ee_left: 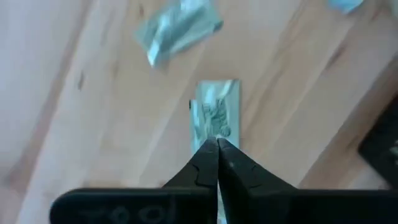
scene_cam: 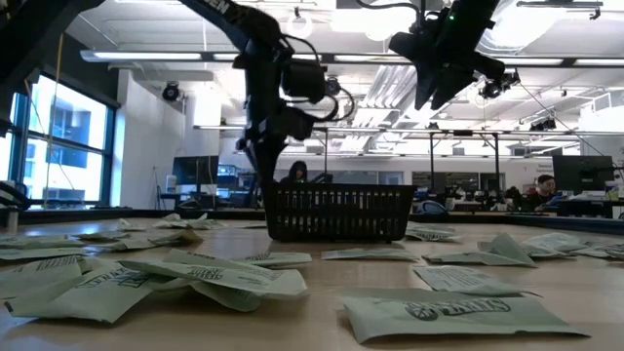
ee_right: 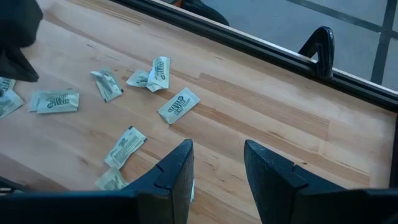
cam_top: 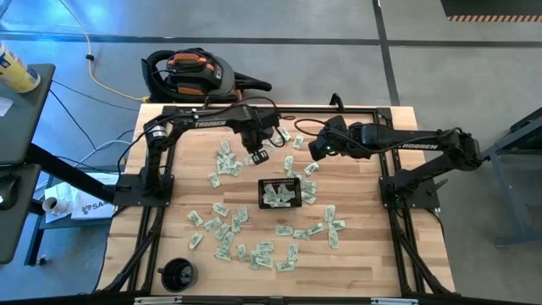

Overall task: Pick and place Stevia / Truvia into bins
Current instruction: Put the green stevia packet into the black basket

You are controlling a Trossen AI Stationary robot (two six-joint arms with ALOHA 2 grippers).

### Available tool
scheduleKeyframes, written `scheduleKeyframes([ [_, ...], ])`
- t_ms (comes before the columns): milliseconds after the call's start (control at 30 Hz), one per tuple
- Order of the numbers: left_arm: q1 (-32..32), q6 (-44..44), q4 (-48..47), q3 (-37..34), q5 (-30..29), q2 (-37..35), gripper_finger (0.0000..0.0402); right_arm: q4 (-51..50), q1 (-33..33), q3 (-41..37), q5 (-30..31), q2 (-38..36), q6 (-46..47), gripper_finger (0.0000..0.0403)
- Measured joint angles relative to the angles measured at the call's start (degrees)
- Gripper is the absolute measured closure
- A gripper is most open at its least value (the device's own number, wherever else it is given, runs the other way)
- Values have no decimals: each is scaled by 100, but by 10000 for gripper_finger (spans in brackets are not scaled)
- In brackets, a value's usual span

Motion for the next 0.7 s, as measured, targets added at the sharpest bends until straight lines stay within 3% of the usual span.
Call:
scheduleKeyframes([
  [233, -41, 246, 93, -83, 416, -7, 366, -4, 0, 0, 0, 0, -97, 269],
  [567, -198, 613, 1082, -381, 238, 0, 187, -44, 0, -2, -43, 0, -141, 269],
  [700, -158, 619, 1176, -403, 183, 44, 151, -44, 0, -2, -179, 0, -136, 269],
])
